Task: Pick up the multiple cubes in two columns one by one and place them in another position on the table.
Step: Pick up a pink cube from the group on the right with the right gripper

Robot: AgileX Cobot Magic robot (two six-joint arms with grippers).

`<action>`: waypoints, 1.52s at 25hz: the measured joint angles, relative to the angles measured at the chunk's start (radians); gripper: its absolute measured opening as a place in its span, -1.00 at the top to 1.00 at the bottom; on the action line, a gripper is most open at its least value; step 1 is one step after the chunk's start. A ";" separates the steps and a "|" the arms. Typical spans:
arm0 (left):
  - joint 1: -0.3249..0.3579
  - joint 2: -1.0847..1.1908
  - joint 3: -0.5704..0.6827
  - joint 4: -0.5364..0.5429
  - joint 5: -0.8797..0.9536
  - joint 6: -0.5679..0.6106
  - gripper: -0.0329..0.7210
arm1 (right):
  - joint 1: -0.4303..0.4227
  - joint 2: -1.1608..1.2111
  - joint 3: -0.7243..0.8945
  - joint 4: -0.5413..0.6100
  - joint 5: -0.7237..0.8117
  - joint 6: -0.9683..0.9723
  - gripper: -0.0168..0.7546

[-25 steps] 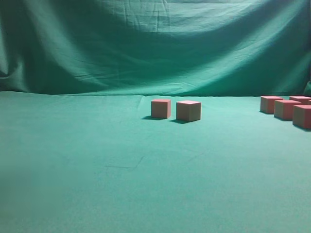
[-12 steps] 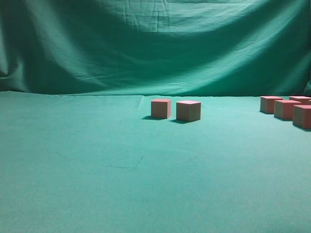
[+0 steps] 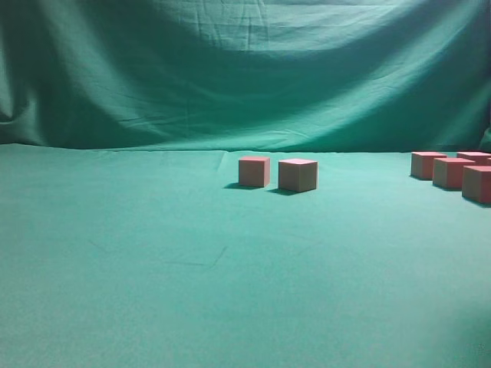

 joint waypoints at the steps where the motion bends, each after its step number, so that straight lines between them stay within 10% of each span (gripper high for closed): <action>1: 0.000 0.000 0.000 0.000 0.000 0.000 0.91 | 0.000 0.014 0.004 -0.002 -0.022 0.009 -0.43; 27: 0.000 0.000 0.000 0.000 0.000 0.000 0.91 | 0.000 0.303 0.005 -0.174 -0.278 0.110 -0.43; 33: 0.000 0.000 0.000 0.000 0.000 0.000 0.91 | 0.000 0.315 0.005 -0.182 -0.284 0.110 0.29; 38: 0.000 0.000 0.000 0.000 0.000 0.000 0.91 | 0.000 0.315 -0.040 -0.186 -0.237 0.108 0.29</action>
